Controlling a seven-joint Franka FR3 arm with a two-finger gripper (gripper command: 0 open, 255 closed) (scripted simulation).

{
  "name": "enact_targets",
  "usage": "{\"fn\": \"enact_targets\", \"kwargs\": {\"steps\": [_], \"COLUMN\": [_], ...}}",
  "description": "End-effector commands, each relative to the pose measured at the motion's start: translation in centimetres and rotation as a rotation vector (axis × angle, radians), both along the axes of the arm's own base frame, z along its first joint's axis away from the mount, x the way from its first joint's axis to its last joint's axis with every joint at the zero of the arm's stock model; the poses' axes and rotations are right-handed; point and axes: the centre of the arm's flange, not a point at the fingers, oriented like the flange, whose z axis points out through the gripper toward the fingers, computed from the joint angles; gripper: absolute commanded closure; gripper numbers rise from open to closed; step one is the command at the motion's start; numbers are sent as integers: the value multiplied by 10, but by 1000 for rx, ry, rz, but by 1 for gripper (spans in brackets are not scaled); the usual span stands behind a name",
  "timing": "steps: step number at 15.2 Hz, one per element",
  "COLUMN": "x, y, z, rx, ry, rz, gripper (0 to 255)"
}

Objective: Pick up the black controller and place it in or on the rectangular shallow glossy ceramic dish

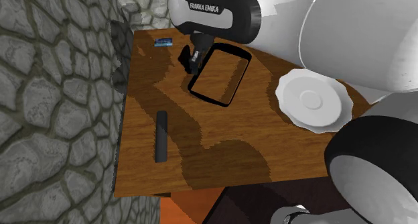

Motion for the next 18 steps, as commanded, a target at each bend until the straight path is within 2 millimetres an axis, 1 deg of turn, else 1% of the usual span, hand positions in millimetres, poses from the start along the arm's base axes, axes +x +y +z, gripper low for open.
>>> {"fn": "enact_targets", "kwargs": {"steps": [1,8,18], "x": [-16,-71,-71], "y": [-23,-100,-100], "z": [1,4,-49], "rx": [0,0,0], "ry": [0,0,0], "rz": [1,1,1], "gripper": [255,255,255]}}
